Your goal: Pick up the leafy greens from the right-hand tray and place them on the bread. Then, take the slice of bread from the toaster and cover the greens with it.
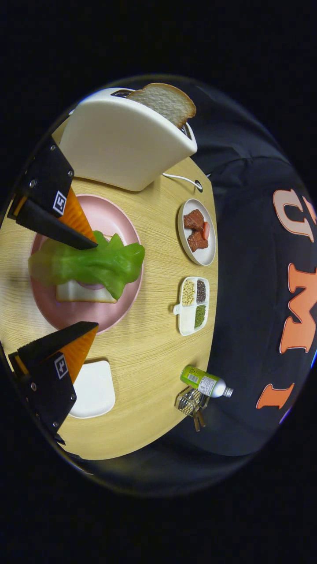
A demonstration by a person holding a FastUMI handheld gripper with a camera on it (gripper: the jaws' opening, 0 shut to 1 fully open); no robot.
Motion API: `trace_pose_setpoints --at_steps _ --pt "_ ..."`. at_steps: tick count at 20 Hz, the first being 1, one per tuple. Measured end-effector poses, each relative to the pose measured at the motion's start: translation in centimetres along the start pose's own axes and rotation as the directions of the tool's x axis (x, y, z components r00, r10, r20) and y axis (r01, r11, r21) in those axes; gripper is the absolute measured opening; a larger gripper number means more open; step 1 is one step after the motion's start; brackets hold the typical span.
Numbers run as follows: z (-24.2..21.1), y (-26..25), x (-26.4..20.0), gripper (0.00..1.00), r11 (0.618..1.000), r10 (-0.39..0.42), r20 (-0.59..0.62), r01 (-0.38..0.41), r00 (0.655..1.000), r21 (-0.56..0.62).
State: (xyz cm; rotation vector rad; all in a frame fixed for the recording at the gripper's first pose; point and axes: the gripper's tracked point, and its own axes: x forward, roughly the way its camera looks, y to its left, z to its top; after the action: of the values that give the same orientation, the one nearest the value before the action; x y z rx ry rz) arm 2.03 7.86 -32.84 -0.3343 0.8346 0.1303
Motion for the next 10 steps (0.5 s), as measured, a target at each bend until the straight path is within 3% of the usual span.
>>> trace_pose_setpoints --at_steps 10 --pt "6.7 5.4 -7.6 0.98 0.999 0.046 0.130 -0.049 0.990 0.023"
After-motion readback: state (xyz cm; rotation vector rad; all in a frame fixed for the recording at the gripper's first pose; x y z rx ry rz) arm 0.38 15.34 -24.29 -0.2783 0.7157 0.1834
